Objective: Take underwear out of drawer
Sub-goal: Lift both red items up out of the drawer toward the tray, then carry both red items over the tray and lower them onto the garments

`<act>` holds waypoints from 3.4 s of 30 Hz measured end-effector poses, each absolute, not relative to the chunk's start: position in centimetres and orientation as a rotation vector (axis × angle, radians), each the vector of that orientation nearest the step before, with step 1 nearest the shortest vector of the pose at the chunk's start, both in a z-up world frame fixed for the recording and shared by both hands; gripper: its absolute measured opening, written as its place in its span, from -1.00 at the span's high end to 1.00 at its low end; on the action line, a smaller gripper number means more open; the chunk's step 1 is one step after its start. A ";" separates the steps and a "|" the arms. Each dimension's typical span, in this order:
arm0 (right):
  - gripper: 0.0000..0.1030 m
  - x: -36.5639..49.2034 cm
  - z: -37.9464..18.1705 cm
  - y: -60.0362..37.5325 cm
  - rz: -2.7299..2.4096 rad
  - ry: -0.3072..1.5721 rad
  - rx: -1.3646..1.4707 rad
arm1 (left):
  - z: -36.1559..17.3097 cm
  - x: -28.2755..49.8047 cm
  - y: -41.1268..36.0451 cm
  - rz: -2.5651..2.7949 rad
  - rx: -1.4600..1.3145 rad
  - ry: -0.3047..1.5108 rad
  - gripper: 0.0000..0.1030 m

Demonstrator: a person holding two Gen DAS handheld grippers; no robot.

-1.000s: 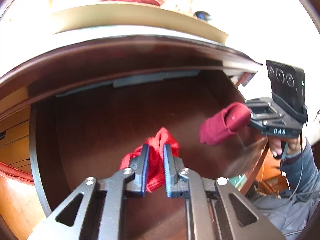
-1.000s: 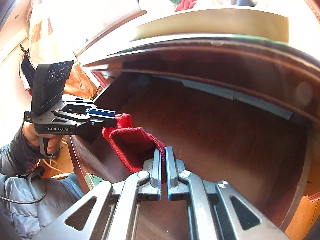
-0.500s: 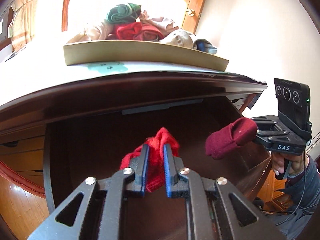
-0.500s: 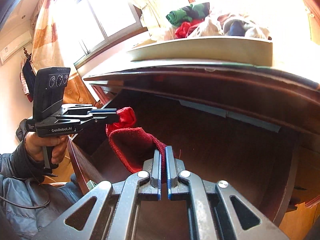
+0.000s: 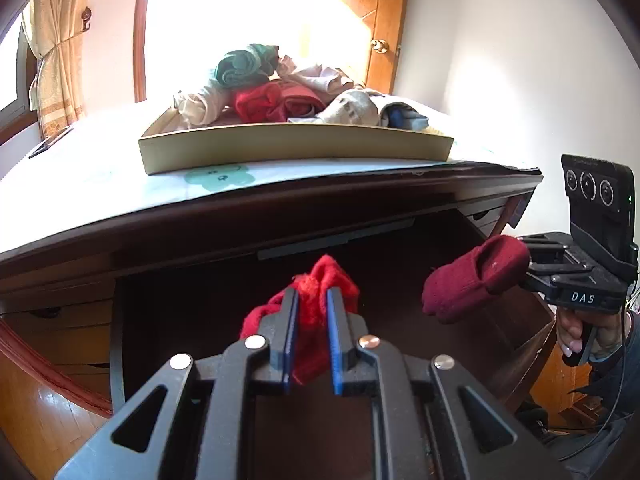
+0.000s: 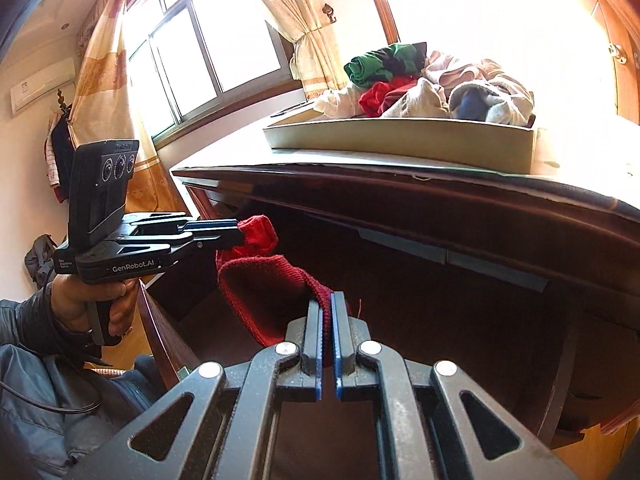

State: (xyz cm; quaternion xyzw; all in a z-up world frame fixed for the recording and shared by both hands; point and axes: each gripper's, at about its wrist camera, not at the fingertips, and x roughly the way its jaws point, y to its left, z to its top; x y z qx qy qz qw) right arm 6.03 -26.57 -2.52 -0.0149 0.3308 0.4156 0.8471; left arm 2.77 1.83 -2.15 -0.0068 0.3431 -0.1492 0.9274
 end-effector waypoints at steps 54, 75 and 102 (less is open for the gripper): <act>0.90 10.7 9.8 -23.1 0.944 0.444 0.021 | 9.6 7.7 3.2 -0.265 0.116 0.467 0.78; 0.90 17.1 11.0 -19.7 0.881 0.463 0.020 | 9.6 15.2 5.0 -0.202 0.094 0.528 0.78; 0.90 23.5 6.6 -15.4 0.747 0.581 0.003 | 5.8 19.8 6.1 -0.182 0.055 0.652 0.78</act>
